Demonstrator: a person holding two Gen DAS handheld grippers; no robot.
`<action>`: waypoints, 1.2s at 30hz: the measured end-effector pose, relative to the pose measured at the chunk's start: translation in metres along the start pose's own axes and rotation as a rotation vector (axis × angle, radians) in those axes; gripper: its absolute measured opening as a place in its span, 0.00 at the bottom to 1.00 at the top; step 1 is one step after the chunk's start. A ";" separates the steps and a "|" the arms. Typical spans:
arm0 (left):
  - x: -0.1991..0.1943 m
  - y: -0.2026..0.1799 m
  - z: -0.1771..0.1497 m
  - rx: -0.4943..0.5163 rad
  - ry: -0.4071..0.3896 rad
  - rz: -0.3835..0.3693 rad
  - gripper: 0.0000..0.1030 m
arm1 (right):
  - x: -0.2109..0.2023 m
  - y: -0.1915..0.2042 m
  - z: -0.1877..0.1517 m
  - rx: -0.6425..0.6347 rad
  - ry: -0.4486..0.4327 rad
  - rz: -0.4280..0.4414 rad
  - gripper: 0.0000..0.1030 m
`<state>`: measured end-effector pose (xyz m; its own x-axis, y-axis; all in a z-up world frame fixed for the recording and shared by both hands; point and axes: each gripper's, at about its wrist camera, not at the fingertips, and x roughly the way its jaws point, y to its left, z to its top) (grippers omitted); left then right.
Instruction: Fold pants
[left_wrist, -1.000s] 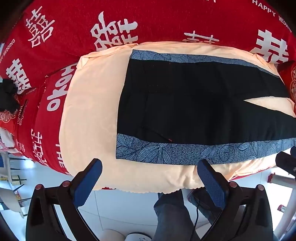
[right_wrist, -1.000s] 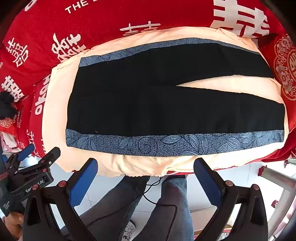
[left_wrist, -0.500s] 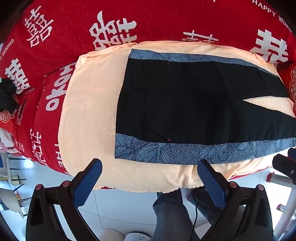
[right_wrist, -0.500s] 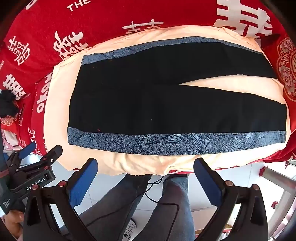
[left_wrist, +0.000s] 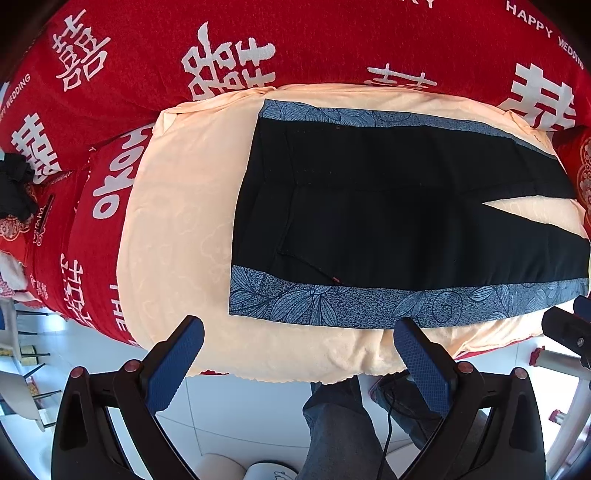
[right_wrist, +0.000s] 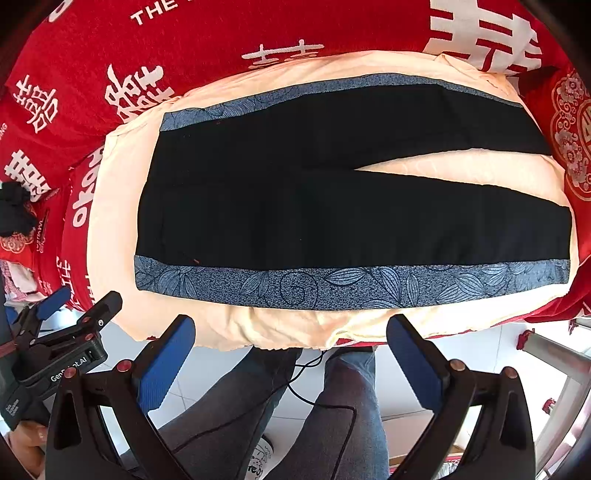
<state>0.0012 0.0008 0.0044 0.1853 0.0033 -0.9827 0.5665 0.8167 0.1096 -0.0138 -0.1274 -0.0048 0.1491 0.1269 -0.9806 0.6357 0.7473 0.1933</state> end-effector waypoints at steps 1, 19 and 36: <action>0.000 0.000 0.000 -0.002 0.001 -0.001 1.00 | 0.000 0.000 0.000 -0.001 -0.001 -0.001 1.00; -0.009 -0.009 -0.001 0.007 -0.013 -0.004 1.00 | -0.005 -0.004 0.001 -0.014 -0.015 -0.016 1.00; -0.014 -0.012 0.002 0.001 -0.024 0.014 1.00 | -0.010 -0.005 0.002 -0.036 -0.034 -0.023 1.00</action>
<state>-0.0066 -0.0103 0.0174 0.2128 0.0008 -0.9771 0.5646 0.8161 0.1236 -0.0170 -0.1341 0.0040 0.1603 0.0876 -0.9832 0.6120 0.7726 0.1687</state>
